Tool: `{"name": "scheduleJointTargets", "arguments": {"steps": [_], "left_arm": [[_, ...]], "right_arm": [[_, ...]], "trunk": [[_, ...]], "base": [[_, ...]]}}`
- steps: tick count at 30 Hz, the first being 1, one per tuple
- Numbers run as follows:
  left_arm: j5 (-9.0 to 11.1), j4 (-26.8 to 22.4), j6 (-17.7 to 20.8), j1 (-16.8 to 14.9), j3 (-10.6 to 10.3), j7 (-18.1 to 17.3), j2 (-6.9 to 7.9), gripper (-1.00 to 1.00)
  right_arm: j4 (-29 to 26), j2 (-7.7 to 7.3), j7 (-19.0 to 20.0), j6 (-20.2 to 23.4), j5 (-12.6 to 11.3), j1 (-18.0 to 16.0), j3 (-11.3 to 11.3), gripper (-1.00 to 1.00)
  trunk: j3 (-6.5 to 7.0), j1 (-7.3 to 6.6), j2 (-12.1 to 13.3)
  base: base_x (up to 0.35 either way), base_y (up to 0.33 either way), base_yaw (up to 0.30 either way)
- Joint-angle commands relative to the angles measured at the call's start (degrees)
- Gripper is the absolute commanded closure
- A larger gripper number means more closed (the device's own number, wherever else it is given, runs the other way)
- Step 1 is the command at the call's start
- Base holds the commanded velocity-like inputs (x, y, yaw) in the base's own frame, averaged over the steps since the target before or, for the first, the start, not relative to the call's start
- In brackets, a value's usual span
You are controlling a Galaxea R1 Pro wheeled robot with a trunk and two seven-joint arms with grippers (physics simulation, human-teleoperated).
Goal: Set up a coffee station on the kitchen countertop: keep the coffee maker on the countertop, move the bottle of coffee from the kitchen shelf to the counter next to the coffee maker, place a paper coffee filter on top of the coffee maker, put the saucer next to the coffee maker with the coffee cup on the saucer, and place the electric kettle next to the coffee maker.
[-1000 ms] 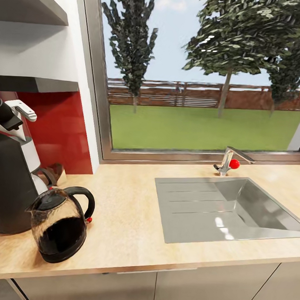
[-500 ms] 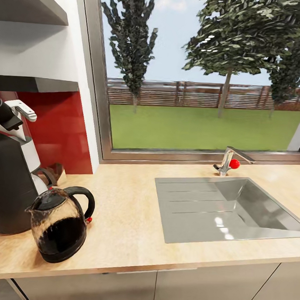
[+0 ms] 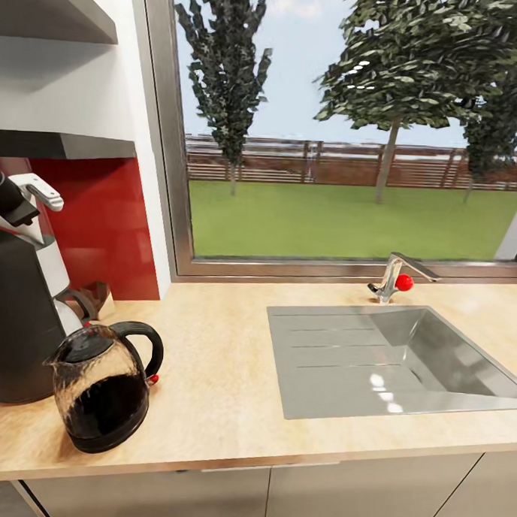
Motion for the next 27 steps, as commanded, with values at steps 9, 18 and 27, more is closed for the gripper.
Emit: {"name": "scheduleJointTargets", "arguments": {"steps": [9, 18, 27], "left_arm": [[-0.38, -0.13, 0.11, -0.15, -0.51, -0.41, 0.08, -1.0], [-0.38, -0.13, 0.11, -0.15, -0.52, -0.41, 0.08, -1.0], [-0.38, -0.13, 0.12, -0.15, -0.52, -0.41, 0.08, -1.0]], "right_arm": [[0.06, -0.01, 0.07, -0.19, 0.39, -0.06, -0.04, -1.0], [0.07, -0.01, 0.07, -0.19, 0.39, -0.06, -0.04, -1.0], [0.05, -0.01, 0.07, -0.19, 0.39, -0.06, -0.04, -1.0]], "trunk": [[-0.08, 0.01, -0.06], [-0.08, 0.01, -0.06], [-0.08, 0.01, -0.06]], "base": [[0.0, 0.0, 0.0], [0.0, 0.0, 0.0], [0.0, 0.0, 0.0]]}}
